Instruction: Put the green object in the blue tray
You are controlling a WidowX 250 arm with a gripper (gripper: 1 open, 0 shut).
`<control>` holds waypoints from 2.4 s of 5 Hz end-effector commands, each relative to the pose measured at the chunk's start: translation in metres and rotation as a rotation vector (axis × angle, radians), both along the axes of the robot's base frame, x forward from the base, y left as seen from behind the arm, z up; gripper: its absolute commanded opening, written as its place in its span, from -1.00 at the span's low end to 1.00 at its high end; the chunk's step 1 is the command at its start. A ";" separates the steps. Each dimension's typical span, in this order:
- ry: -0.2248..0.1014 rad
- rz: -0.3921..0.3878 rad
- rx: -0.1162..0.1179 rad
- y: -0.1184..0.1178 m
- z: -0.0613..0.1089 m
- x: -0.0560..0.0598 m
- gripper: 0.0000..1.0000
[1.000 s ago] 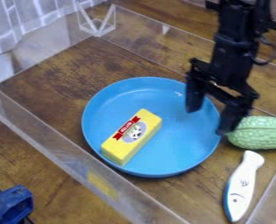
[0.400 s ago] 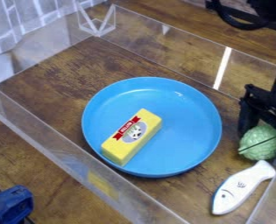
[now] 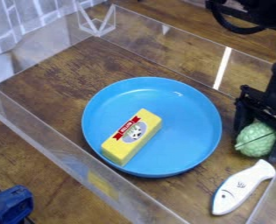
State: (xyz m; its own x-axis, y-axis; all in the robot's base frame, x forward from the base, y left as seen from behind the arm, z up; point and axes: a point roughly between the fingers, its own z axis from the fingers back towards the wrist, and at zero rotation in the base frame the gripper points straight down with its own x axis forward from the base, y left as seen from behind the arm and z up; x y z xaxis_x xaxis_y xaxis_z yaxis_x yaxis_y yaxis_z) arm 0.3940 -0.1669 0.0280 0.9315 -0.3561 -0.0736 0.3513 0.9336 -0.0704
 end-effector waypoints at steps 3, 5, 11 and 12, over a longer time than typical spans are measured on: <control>0.004 0.050 -0.021 -0.005 -0.008 0.014 1.00; 0.041 0.070 -0.016 -0.007 -0.015 0.017 1.00; 0.105 0.014 0.037 0.004 0.034 0.012 -1.00; 0.117 -0.006 0.039 0.009 0.023 0.013 -1.00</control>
State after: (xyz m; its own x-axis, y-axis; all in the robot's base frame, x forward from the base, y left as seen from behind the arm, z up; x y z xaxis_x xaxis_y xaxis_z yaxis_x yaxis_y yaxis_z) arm 0.4020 -0.1607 0.0284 0.8997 -0.3554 -0.2534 0.3471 0.9346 -0.0782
